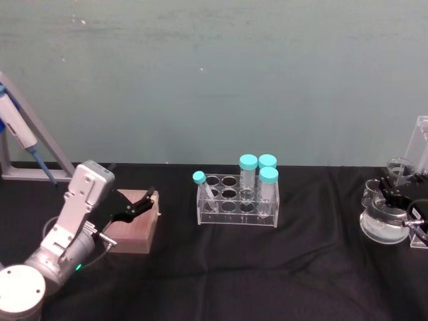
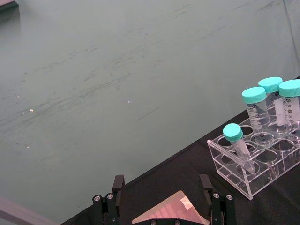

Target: Place the experimental apparatus aside using one hand.

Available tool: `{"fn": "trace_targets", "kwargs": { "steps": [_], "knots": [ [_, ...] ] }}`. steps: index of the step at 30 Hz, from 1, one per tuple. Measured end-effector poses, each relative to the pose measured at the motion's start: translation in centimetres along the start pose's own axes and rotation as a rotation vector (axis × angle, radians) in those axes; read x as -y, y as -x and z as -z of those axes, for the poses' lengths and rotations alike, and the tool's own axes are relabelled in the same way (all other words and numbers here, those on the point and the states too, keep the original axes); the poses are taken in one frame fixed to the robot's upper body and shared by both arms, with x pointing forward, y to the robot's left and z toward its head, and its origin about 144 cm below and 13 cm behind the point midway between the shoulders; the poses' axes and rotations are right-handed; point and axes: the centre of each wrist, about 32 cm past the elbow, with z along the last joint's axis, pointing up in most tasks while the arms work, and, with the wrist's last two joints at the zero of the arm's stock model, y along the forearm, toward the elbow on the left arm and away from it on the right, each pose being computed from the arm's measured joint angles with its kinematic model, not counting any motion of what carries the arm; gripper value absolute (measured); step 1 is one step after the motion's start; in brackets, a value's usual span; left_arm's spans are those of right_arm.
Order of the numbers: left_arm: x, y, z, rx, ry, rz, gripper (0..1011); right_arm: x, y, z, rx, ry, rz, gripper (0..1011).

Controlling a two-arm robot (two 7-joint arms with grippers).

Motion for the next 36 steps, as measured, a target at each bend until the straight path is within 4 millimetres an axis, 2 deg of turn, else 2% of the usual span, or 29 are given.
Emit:
{"fn": "trace_targets", "kwargs": {
  "steps": [36],
  "knots": [
    [0.0, 0.0, 0.0, 0.0, 0.0, 0.0, 1000, -1.3, 0.0, 1.3, 0.004, 0.023, -0.034, 452]
  ]
}}
